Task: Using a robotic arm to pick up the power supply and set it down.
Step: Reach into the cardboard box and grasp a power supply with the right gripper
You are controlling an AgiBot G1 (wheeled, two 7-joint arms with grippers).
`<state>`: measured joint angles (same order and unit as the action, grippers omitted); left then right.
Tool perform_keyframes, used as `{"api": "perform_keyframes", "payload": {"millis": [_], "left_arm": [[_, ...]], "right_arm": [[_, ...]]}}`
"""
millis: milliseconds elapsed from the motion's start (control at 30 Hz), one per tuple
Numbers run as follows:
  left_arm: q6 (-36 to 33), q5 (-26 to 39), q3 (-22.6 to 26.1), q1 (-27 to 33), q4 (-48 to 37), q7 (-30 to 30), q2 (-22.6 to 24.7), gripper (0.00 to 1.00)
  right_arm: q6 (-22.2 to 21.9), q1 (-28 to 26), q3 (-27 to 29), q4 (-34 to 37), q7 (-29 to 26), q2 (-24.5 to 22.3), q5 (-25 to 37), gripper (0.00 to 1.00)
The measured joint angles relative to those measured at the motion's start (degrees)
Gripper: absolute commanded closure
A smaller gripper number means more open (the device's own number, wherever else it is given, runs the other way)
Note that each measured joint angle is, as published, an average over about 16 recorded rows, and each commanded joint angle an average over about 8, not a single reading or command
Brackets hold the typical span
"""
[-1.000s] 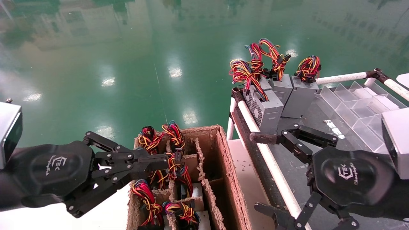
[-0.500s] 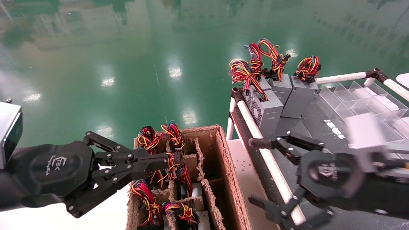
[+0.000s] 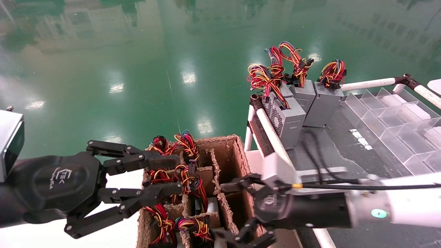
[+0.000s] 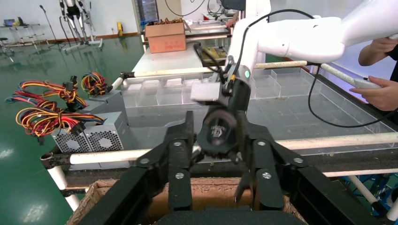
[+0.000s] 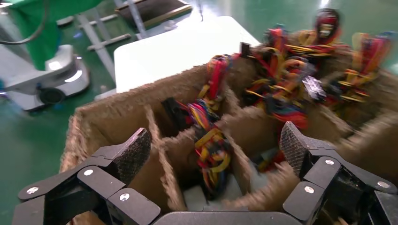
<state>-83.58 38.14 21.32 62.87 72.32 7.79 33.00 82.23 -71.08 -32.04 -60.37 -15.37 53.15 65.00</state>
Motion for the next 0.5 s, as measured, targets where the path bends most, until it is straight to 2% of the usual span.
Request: {"api": "perform_keyframes", "payload": {"millis": [233, 267, 500], "left_arm": [[0.00, 0.00, 0.00, 0.00, 0.00, 0.00, 0.00, 0.00], [0.00, 0.00, 0.00, 0.00, 0.00, 0.00, 0.00, 0.00], [0.00, 0.00, 0.01, 0.00, 0.00, 0.00, 0.00, 0.00]], "right_arm": [[0.69, -2.71, -3.43, 4.53, 1.30, 6.08, 4.02, 0.00], [0.72, -2.99, -3.81, 5.10, 1.59, 6.76, 4.50, 0.06], [0.38, -4.44, -5.40, 9.02, 3.90, 10.28, 6.90, 0.93]]}}
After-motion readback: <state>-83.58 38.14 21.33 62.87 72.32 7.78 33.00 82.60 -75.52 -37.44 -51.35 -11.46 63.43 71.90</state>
